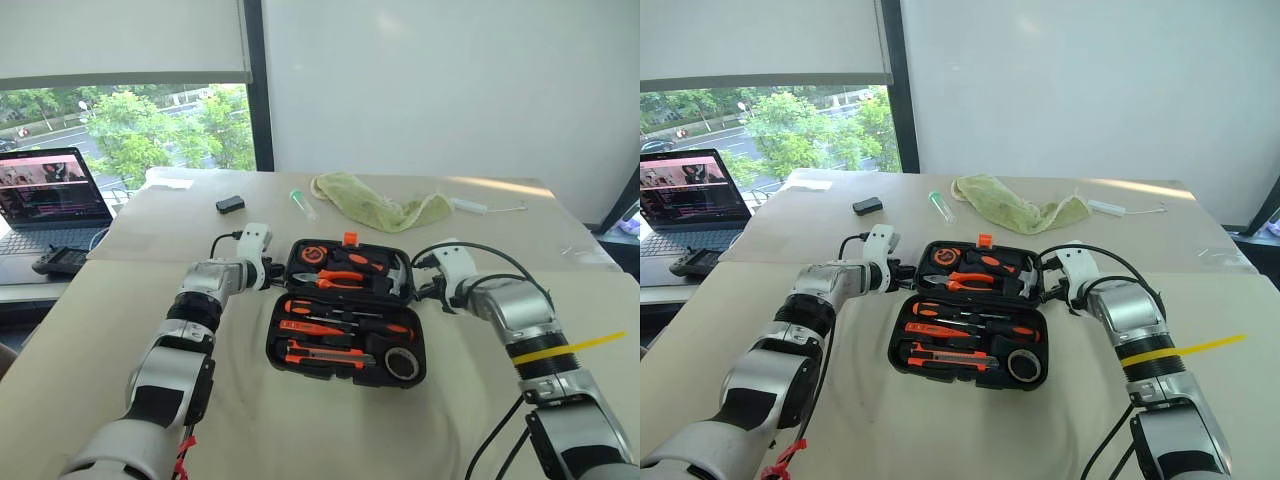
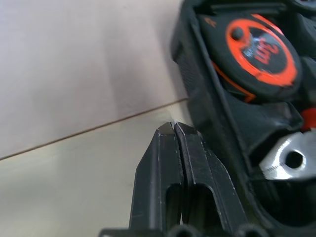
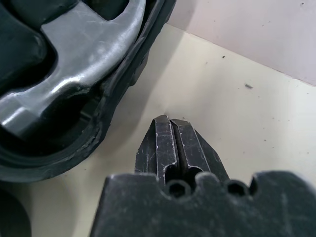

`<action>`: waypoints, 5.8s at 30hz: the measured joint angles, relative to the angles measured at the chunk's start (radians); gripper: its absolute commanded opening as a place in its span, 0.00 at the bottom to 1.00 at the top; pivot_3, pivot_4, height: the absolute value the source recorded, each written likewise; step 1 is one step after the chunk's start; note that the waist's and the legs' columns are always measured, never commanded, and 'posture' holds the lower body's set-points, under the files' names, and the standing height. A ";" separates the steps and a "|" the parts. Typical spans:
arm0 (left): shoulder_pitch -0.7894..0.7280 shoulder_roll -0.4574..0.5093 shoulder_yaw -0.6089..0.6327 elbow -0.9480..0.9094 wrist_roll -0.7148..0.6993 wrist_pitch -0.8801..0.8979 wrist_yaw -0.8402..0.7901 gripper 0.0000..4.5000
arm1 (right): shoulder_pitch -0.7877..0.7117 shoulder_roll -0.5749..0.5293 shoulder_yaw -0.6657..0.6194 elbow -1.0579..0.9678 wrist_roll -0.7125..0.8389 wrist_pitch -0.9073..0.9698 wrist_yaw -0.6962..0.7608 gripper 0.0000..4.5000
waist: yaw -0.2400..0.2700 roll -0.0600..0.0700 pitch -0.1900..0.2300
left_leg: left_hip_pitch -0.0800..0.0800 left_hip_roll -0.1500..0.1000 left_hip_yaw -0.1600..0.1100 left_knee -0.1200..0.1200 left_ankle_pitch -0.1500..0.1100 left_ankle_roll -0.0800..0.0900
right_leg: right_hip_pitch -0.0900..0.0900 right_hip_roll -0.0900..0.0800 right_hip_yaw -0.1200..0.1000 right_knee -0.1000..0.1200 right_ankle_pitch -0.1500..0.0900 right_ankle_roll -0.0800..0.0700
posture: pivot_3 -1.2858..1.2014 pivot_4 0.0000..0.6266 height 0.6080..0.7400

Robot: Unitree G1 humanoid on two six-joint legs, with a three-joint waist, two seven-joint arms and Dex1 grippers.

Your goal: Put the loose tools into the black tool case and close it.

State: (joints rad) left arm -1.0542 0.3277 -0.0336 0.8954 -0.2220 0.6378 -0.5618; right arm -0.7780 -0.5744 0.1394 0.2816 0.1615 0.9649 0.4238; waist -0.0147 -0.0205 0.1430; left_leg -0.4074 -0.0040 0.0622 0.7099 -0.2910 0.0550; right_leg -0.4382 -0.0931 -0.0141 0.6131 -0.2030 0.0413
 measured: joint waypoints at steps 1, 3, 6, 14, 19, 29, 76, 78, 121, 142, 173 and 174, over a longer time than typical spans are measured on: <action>0.000 -0.003 -0.009 0.008 0.010 -0.007 -0.022 0.02 | -0.006 0.002 0.006 0.012 -0.003 -0.005 0.013 0.00 | 0.000 0.000 0.000 | 0.000 0.000 0.000 0.000 0.000 0.000 | 0.000 0.000 0.000 0.000 0.000 0.000 | 0.52 0.24 1.00; 0.000 -0.001 -0.020 0.008 0.029 -0.012 -0.061 0.02 | -0.006 0.012 0.018 0.022 0.000 -0.011 0.058 0.00 | 0.002 0.000 0.000 | 0.000 0.000 0.000 0.001 0.000 0.000 | 0.000 0.000 0.000 0.001 0.000 0.000 | 0.52 0.24 1.00; 0.006 0.012 -0.037 -0.019 0.040 0.022 -0.126 0.02 | 0.003 0.005 0.023 0.008 0.000 -0.010 0.111 0.00 | 0.001 0.000 0.000 | 0.000 0.000 0.000 0.001 0.000 0.000 | 0.000 0.000 0.001 0.001 0.000 0.000 | 0.52 0.24 1.00; 0.194 0.072 -0.046 -0.438 0.032 0.273 -0.158 0.02 | 0.132 -0.036 0.036 -0.234 0.008 0.064 0.190 0.00 | -0.002 0.000 0.000 | 0.000 0.001 -0.001 -0.001 -0.001 0.000 | -0.001 0.000 0.001 0.003 0.000 0.000 | 0.52 0.24 1.00; 0.369 0.081 0.014 -0.799 -0.008 0.520 -0.100 0.02 | 0.211 -0.040 0.013 -0.365 0.008 0.119 0.175 0.00 | 0.002 0.000 0.000 | 0.001 0.002 -0.001 0.000 -0.001 0.001 | -0.001 0.000 0.002 0.004 0.000 0.000 | 0.52 0.24 1.00; 0.486 0.073 0.151 -1.069 -0.077 0.697 -0.006 0.35 | 0.278 -0.099 -0.045 -0.504 0.022 0.200 0.143 0.42 | 0.017 0.000 0.000 | 0.001 0.001 -0.002 0.003 0.000 0.000 | -0.001 -0.001 0.003 0.009 0.000 -0.001 | 0.52 0.24 1.00; 0.231 -0.012 0.147 -0.687 -0.076 0.401 0.098 0.00 | 0.130 0.054 -0.201 -0.274 0.115 0.018 0.085 0.00 | 0.005 -0.001 0.000 | 0.001 0.001 -0.002 0.001 0.006 -0.007 | -0.007 -0.004 0.005 0.017 0.003 -0.006 | 0.52 0.24 1.00; 0.271 0.003 0.131 -0.712 -0.075 0.276 0.043 0.00 | 0.161 0.054 -0.211 -0.312 0.103 -0.047 0.083 0.00 | 0.004 0.000 0.000 | -0.003 0.001 -0.001 0.000 0.007 -0.008 | -0.012 -0.003 0.005 0.017 0.003 -0.006 | 0.52 0.24 1.00; 1.033 0.641 0.072 -0.939 -0.233 -0.541 -0.862 0.60 | 1.458 -0.283 -0.431 -1.205 0.115 -0.420 0.427 0.70 | 0.021 0.000 -0.008 | 0.043 0.015 0.004 -0.009 -0.018 0.001 | 0.030 0.007 0.001 0.005 -0.021 -0.013 | 0.52 0.24 1.00; 0.944 0.587 0.122 -1.140 -0.488 0.024 -0.639 0.00 | 1.361 -0.239 -0.486 -1.264 0.298 -0.154 0.291 0.02 | 0.022 -0.006 -0.006 | 0.035 0.017 0.004 -0.007 -0.016 -0.004 | 0.017 0.009 0.005 0.015 -0.023 -0.017 | 0.52 0.24 1.00; 0.988 0.316 0.062 -1.351 -0.272 0.281 -0.121 0.00 | 0.262 -0.142 0.140 -0.540 -0.016 0.007 0.126 0.02 | 0.030 -0.006 0.003 | 0.024 0.015 0.000 -0.005 -0.013 -0.006 | 0.011 0.009 0.001 0.015 -0.018 -0.019 | 0.52 0.24 1.00; 0.988 0.294 0.065 -1.358 -0.273 0.294 -0.099 0.00 | 0.240 -0.132 0.149 -0.497 -0.029 -0.018 0.138 0.02 | 0.030 -0.006 0.003 | 0.024 0.015 0.000 -0.005 -0.013 -0.006 | 0.011 0.009 0.001 0.014 -0.018 -0.018 | 0.52 0.24 1.00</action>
State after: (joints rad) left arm -0.0667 0.6218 0.0312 -0.4627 -0.4951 0.9316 -0.6611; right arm -0.5378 -0.7063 0.2888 -0.2156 0.1322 0.9465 0.5615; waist 0.0157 -0.0266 0.1463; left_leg -0.3831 0.0107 0.0621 0.7049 -0.3036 0.0486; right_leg -0.4271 -0.0845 -0.0130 0.6276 -0.2213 0.0229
